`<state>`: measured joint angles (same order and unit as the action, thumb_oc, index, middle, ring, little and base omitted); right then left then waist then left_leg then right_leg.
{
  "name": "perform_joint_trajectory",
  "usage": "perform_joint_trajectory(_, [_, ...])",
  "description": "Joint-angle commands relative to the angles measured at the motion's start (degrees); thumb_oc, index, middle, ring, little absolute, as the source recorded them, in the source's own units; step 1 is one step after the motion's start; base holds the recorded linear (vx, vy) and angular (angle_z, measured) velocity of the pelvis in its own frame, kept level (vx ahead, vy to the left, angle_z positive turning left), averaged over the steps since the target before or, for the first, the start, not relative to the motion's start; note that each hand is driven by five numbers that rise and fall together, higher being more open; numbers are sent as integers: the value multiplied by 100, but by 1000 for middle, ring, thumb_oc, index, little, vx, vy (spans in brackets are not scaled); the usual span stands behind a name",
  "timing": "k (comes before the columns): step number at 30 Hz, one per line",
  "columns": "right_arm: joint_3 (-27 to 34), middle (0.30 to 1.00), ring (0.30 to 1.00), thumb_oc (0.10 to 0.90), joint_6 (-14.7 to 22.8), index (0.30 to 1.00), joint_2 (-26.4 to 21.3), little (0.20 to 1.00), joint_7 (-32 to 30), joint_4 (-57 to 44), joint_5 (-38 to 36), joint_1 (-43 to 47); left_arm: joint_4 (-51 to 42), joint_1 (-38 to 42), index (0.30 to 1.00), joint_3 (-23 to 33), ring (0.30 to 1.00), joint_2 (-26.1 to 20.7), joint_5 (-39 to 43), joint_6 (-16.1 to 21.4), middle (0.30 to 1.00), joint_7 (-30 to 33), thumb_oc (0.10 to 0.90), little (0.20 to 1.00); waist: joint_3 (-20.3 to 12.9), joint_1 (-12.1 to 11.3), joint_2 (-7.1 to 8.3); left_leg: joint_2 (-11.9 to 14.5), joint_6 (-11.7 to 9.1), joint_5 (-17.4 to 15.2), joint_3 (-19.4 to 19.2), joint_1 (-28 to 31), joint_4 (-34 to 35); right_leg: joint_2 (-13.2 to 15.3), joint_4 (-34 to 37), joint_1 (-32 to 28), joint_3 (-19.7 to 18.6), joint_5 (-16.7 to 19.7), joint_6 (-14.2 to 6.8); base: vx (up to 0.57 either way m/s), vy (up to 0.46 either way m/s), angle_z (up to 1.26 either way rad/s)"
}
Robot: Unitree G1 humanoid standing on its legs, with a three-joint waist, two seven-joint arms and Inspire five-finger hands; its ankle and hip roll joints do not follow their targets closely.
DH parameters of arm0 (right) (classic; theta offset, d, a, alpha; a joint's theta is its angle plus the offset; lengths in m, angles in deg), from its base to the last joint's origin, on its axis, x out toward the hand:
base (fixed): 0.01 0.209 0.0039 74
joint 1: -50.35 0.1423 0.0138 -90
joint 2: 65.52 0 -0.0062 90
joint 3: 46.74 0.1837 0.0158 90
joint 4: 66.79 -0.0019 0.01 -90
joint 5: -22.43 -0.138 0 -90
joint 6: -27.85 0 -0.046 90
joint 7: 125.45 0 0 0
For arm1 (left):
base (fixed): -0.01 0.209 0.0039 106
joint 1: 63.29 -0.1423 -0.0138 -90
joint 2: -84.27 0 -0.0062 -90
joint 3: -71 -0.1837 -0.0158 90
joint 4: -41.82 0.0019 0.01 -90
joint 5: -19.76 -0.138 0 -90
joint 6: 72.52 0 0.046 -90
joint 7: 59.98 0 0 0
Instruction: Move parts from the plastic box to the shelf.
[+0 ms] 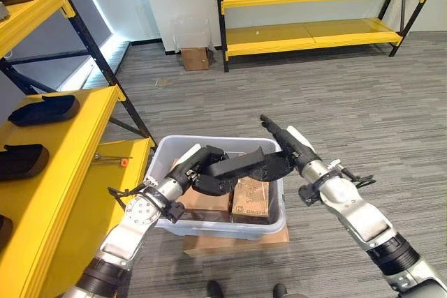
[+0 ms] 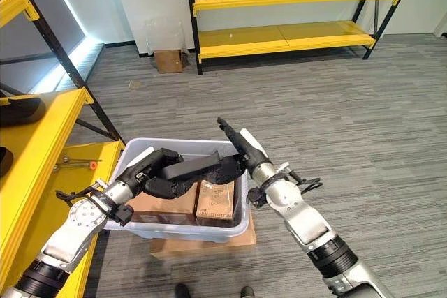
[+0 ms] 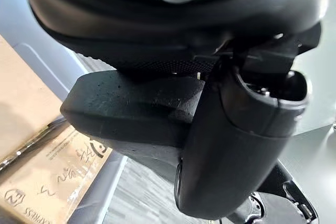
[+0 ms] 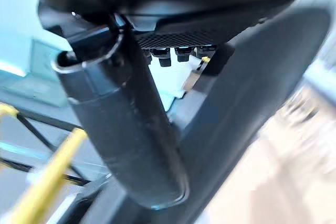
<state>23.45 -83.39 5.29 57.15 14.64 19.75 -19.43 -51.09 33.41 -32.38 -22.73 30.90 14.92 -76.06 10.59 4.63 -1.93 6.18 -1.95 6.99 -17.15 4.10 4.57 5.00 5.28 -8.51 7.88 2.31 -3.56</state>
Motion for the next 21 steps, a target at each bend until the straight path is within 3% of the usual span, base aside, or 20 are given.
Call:
perform_joint_trajectory(1, [1177, 1000, 1000, 900, 318, 1000, -526, 1000, 317, -235, 1592, 1075, -344, 78, 300, -81, 300, -30, 302, 588, 300, -274, 400, 300, -354, -74, 124, 698, -568, -388, 40, 438, 43, 525, -180, 87, 498, 56, -412, 0, 0, 0])
perform_joint_trajectory(5, [1161, 1000, 1000, 900, 965, 1000, -1393, 1000, 1328, -801, 3010, 1424, -363, -38, 300, 12, 300, -122, 314, 688, 300, -339, 400, 300, -361, -64, 199, 714, -600, -383, 2, 413, 43, 513, -160, 102, 499, 69, -425, -16, -6, -4])
perform_joint_trajectory(7, [1115, 1000, 1000, 900, 1234, 1000, -1553, 1000, 1539, -995, 3456, 1524, -351, -45, 300, 8, 300, -138, 301, 707, 300, -353, 400, 300, -371, -61, 214, 713, -604, -385, -5, 410, 43, 512, -161, 108, 499, 71, -429, -18, -8, -11])
perform_joint_trajectory(10, [1062, 1000, 1000, 900, 1977, 1000, -1849, 1000, 1475, -1318, 4233, 1657, -404, -63, 300, 7, 300, -162, 294, 692, 300, -356, 400, 300, -384, -68, 230, 719, -612, -377, -16, 398, 43, 513, -162, 113, 502, 74, -444, -12, -6, -7])
perform_joint_trajectory(13, [982, 1000, 1000, 900, 2327, 1000, -1993, 1000, 1615, -1478, 4528, 1790, -467, -61, 300, 18, 300, -182, 291, 645, 300, -387, 400, 300, -405, -100, 235, 720, -620, -372, -12, 378, 43, 511, -163, 113, 520, 62, -455, 0, 0, 0])
perform_joint_trajectory(18, [844, 1000, 1000, 900, 2180, 1000, -2264, 1000, 1283, -1741, 4599, 1838, -515, -87, 300, 51, 300, -220, 281, 671, 300, -280, 400, 300, -427, -121, 240, 739, -629, -343, -7, 365, 43, 512, -174, 106, 542, 52, -461, -1, -3, 3])
perform_joint_trajectory(20, [852, 1000, 1000, 900, 1819, 1000, -2293, 1000, 981, -1712, 4537, 1806, -502, -85, 300, 60, 300, -223, 287, 683, 300, -193, 400, 300, -430, -120, 235, 746, -627, -340, -3, 366, 43, 510, -186, 106, 546, 46, -468, 0, -2, 2])
perform_joint_trajectory(21, [919, 1000, 1000, 900, 1278, 1000, -2289, 1000, 613, -1622, 4332, 1755, -519, -90, 300, 73, 300, -236, 256, 683, 300, -23, 400, 300, -431, -112, 232, 753, -632, -333, -2, 368, 43, 511, -197, 106, 555, 45, -473, 0, 0, 0])
